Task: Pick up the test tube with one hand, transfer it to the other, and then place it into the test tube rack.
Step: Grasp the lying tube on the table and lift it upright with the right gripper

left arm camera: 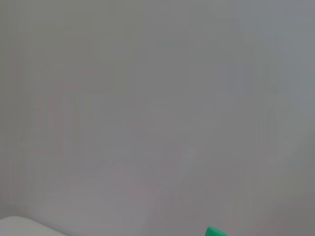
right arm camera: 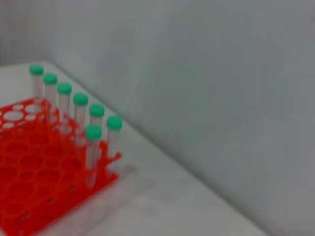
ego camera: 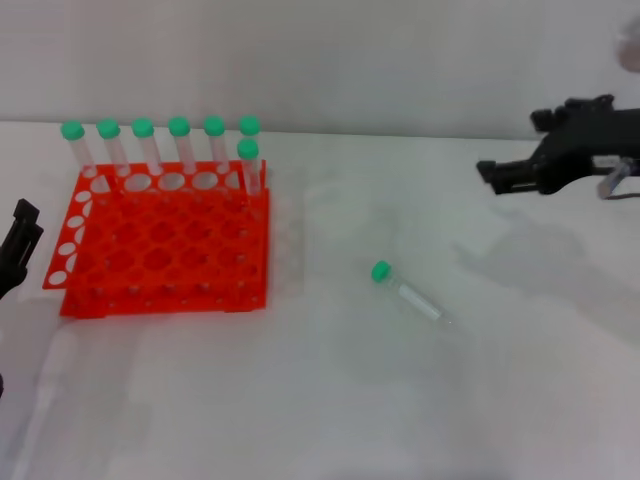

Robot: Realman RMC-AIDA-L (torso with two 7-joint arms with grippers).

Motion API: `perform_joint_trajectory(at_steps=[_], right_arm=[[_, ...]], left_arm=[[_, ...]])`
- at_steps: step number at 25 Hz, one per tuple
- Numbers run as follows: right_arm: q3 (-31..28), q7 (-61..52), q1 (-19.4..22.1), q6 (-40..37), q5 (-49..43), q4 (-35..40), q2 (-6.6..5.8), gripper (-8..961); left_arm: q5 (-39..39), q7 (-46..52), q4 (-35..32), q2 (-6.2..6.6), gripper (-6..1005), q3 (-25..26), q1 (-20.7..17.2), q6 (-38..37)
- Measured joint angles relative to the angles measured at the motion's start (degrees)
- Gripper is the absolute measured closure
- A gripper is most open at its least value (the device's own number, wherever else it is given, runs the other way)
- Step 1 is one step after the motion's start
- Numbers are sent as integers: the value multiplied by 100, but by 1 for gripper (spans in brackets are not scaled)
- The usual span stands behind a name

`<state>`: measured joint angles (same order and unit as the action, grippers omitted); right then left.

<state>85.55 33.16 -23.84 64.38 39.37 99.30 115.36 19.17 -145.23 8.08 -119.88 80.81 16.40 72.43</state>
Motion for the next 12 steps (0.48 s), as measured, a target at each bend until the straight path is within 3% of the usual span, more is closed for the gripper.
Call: perform_joint_trajectory(at_steps=[5, 12], right_arm=[[578, -1437, -657, 993, -665, 255, 6, 179], [1403, -2313, -1706, 1453, -943, -798, 41, 188]], left_arm=[[-1, -7, -1, 0, 148, 8, 32, -7], [-1, -10, 26, 0, 150, -35, 96, 31]])
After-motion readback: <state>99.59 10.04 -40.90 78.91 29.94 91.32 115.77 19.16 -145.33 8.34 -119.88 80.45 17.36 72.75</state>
